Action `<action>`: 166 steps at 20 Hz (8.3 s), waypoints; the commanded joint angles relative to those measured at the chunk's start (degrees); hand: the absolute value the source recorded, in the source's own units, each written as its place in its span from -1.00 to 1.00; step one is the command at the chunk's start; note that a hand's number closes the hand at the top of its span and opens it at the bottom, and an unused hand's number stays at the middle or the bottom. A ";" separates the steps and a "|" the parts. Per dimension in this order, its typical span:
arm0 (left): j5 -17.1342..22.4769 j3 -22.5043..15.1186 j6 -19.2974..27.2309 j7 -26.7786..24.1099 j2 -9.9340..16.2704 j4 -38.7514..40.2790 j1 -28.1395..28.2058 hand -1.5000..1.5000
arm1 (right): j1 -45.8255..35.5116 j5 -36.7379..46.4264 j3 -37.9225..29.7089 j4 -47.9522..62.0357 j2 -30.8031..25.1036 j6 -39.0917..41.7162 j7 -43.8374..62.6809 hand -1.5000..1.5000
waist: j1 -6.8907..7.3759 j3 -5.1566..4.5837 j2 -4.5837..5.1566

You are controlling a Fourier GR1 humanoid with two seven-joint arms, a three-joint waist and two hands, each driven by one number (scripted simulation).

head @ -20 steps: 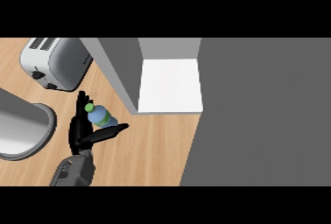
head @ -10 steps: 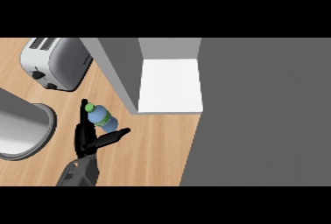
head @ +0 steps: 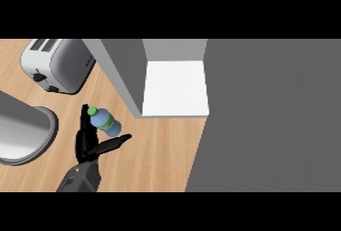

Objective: Pick up the bottled water, place it into the cabinet and close the cabinet

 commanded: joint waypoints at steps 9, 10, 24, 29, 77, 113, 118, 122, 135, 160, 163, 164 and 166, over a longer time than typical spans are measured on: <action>4.19 3.58 -6.37 -6.02 1.28 10.51 -6.54 1.00 | 1.71 4.35 1.60 -7.99 -2.60 -1.69 2.91 -1.00 | -0.41 -0.01 0.07; 3.55 3.22 -7.63 -12.38 -0.47 11.64 -3.50 1.00 | -1.04 4.00 0.14 -6.92 -2.01 -1.49 4.47 -1.00 | -0.24 -0.04 0.15; 0.82 -5.16 -22.23 -10.57 0.09 5.15 4.60 1.00 | -0.57 5.30 2.02 -9.26 -3.96 -3.11 6.46 -1.00 | 0.43 -0.02 -0.29; 3.38 -10.70 -18.51 -7.70 -2.08 -9.54 12.59 1.00 | -1.09 4.47 1.31 -3.43 -2.86 -3.40 1.62 -1.00 | 1.09 0.09 -0.34; 6.87 -29.78 22.10 27.23 -2.11 -23.26 -22.25 1.00 | 4.71 2.47 3.92 -5.56 -6.10 -5.15 -3.93 -1.00 | -0.85 0.06 0.02; 3.77 -19.83 30.06 13.20 -0.96 28.08 -45.31 1.00 | 4.21 -1.59 3.26 -2.31 -6.58 -2.22 -8.77 -1.00 | -3.63 0.01 1.17; 1.45 -21.05 33.85 12.16 -1.97 31.57 -45.90 -1.00 | 2.68 -3.76 0.28 -3.27 -7.61 -1.67 -6.94 -1.00 | -3.63 -0.01 1.46; -0.76 -22.90 35.86 14.58 -2.11 34.71 -46.89 -1.00 | 2.02 -3.42 1.36 -1.76 -6.19 -1.84 -8.74 -1.00 | -3.72 0.00 1.45; 0.34 -20.56 32.26 9.74 -1.14 31.68 -44.58 -1.00 | 1.71 -4.39 1.31 0.13 -6.10 -1.62 -9.52 -1.00 | -3.14 -0.06 1.62; 17.16 -26.28 -5.41 4.35 -2.11 5.92 -30.28 1.00 | 3.64 -0.79 0.25 -4.64 -9.82 -4.72 -6.13 -1.00 | 0.19 0.01 -0.60; 16.50 -25.96 -6.98 5.83 -2.12 -1.70 -23.71 1.00 | 4.80 -0.09 -0.17 -6.86 -10.78 -6.01 -4.58 -1.00 | 1.70 0.03 -0.89; 16.92 -26.28 -6.41 8.04 -1.46 -4.89 -22.00 1.00 | 6.82 0.02 0.26 -6.52 -12.01 -5.68 -6.68 -1.00 | 1.93 0.07 -1.13; 18.43 -29.20 -3.74 8.05 -2.13 -11.17 -17.69 1.00 | 5.73 -0.18 0.56 -5.36 -11.90 -5.43 -7.27 -1.00 | 1.85 0.06 -1.07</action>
